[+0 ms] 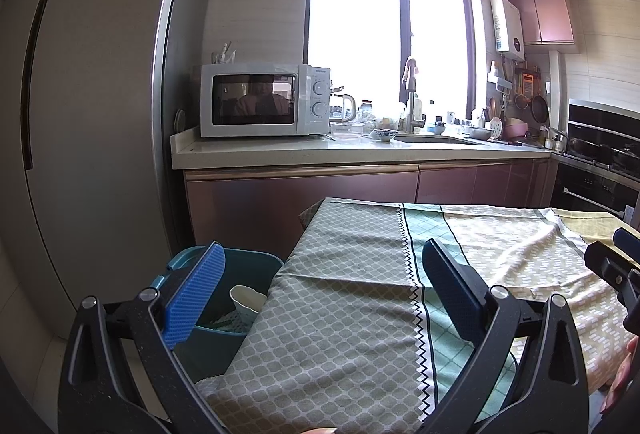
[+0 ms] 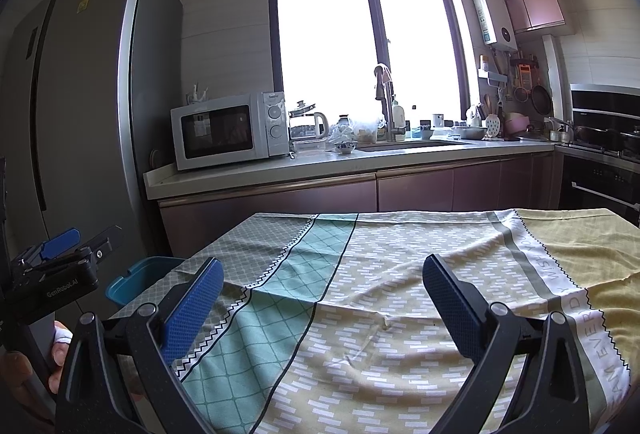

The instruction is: Collect trash

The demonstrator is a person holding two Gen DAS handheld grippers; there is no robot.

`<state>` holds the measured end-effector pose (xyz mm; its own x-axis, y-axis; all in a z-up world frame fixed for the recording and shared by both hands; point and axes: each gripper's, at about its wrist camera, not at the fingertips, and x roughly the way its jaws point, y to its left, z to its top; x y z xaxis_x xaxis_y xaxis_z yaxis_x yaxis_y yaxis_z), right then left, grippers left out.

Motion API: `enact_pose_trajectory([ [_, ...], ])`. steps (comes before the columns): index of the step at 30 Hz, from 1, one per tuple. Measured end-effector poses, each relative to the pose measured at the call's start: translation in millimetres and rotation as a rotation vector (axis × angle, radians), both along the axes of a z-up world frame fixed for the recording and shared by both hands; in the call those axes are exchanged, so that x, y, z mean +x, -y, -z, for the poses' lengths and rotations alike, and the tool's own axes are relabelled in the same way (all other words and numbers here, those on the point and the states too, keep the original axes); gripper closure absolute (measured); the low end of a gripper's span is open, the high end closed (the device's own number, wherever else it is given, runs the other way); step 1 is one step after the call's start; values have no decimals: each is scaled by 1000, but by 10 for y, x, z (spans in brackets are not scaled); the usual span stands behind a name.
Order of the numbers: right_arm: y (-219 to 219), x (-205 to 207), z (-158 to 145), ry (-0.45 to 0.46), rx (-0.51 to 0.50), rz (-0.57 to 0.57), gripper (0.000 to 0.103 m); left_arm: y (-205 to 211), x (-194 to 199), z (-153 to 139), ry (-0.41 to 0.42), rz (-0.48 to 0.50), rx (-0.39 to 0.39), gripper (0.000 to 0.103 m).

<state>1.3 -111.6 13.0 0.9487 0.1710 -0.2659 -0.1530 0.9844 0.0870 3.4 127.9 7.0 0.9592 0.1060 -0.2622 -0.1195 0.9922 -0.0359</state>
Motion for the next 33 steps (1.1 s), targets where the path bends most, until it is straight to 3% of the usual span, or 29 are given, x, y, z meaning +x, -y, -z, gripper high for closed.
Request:
enact_pose_trajectory([
  [33,-1,-5,-6,-1,2,1,7,18,28,17,-4,0,0,6],
])
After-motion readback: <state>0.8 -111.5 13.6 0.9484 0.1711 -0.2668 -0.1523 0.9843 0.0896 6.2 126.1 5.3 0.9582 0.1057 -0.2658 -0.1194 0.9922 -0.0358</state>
